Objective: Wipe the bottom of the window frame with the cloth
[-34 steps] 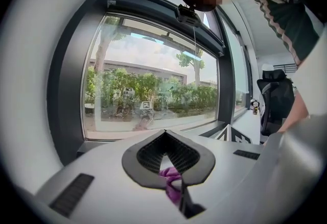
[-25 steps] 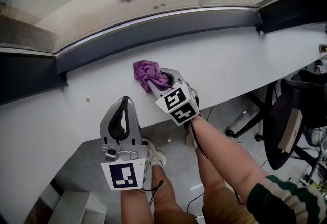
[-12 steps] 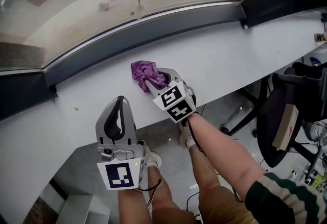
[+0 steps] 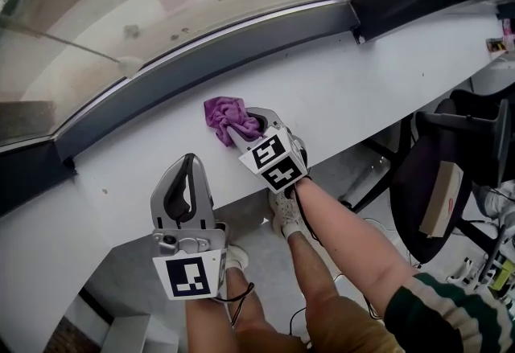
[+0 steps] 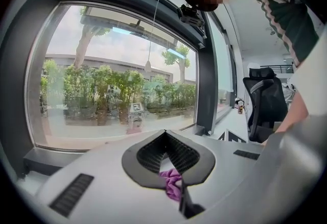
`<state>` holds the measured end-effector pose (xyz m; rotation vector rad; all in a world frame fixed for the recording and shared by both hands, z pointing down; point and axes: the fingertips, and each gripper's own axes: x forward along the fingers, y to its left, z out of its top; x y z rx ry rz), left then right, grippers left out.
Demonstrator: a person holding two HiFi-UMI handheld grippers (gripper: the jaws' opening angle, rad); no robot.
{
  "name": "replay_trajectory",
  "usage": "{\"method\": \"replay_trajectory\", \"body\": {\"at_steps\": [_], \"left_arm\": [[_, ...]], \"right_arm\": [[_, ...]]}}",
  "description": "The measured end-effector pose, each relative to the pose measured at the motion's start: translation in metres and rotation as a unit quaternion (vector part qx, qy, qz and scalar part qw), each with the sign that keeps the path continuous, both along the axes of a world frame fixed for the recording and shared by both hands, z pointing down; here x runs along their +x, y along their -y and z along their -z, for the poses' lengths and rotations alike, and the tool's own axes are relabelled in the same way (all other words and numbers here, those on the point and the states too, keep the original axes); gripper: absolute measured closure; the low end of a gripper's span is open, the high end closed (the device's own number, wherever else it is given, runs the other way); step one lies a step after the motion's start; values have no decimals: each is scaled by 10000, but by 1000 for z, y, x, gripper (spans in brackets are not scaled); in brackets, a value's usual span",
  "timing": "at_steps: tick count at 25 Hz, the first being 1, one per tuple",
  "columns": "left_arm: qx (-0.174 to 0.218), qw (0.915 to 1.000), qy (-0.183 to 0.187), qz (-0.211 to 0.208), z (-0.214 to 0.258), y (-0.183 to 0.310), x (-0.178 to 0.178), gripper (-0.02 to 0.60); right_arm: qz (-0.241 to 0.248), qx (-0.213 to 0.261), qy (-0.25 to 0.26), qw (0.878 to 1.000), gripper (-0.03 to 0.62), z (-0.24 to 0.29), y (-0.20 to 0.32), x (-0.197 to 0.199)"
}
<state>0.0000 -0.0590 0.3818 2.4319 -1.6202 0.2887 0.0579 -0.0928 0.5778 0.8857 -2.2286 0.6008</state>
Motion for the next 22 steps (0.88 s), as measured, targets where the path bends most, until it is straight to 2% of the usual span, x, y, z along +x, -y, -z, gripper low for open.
{"method": "replay_trajectory", "body": {"at_steps": [12,22], "left_arm": [[-133,9992,-53,-377,-12,23,68,575],[-146,9979,-138,-610,-21,48,111,575]], "right_arm": [[-305,136,-66,9994,444,1,27,75],[-598,144,-139,9980,444,-3,43,132]]}}
